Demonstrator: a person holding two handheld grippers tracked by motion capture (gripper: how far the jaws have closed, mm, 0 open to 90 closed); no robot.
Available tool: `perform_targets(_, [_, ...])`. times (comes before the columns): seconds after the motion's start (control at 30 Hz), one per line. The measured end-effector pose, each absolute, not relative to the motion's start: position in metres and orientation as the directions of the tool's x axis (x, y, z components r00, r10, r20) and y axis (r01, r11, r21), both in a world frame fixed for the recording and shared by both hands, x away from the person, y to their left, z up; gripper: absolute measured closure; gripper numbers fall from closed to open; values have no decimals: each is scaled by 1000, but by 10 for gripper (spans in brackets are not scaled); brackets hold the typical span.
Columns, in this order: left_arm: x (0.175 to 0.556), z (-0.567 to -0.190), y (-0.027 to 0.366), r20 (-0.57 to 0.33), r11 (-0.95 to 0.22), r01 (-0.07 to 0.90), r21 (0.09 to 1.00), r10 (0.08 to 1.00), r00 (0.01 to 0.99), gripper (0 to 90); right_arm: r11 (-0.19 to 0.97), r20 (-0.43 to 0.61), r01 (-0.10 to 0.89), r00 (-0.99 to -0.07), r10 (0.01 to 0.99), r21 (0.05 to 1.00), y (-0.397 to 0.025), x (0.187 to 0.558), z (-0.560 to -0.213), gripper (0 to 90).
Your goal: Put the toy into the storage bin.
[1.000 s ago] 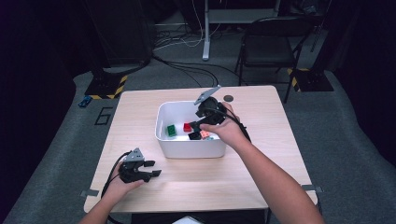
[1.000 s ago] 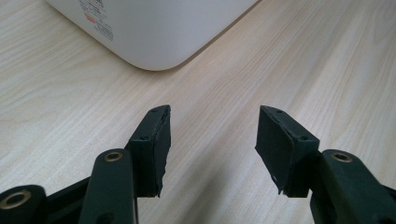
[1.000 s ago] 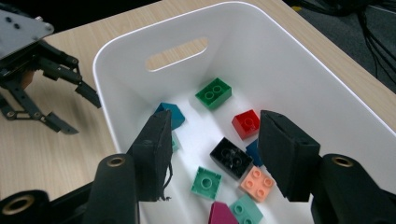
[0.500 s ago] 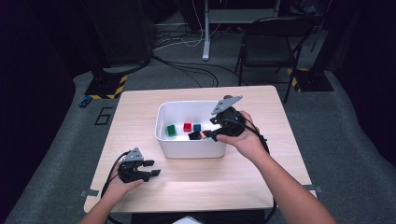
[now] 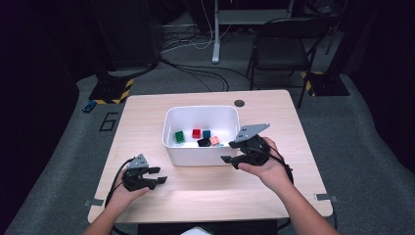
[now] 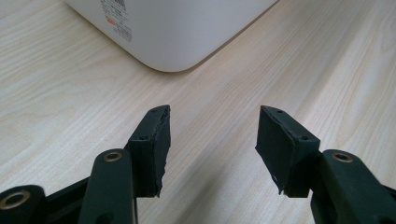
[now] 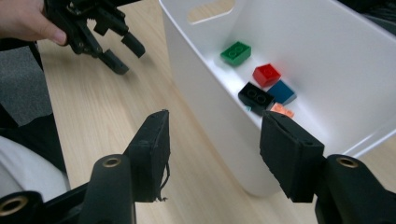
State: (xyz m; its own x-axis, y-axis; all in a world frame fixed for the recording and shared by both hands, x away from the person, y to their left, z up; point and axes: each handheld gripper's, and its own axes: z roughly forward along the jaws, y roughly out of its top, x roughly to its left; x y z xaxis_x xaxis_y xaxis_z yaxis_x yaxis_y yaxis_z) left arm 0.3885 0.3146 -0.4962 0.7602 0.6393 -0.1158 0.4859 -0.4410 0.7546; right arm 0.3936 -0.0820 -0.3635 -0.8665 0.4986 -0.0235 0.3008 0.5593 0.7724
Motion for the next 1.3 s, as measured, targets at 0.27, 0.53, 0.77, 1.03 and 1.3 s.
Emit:
perform_targets(0.27, [389,-495,317,-113,-447,488,750,641,759,444,571,-38,331,-842,539,751,-92,383,-394,426])
perform_targets(0.53, [390,-495,322,-124,-418,501,758,662,739,442,563,-44,363,-812,582,743,-102,382,-424,423])
perform_targets(0.77, [392,-495,326,-124,-408,508,759,675,727,439,519,-17,418,-766,642,745,-116,387,-453,415])
perform_targets(1.03, [394,-496,330,-129,-397,518,758,687,715,436,489,-18,482,-699,715,727,-132,393,-481,382])
perform_targets(1.3, [397,-497,335,-132,-386,529,756,702,700,432,495,-3,523,-685,728,694,-142,396,-502,352])
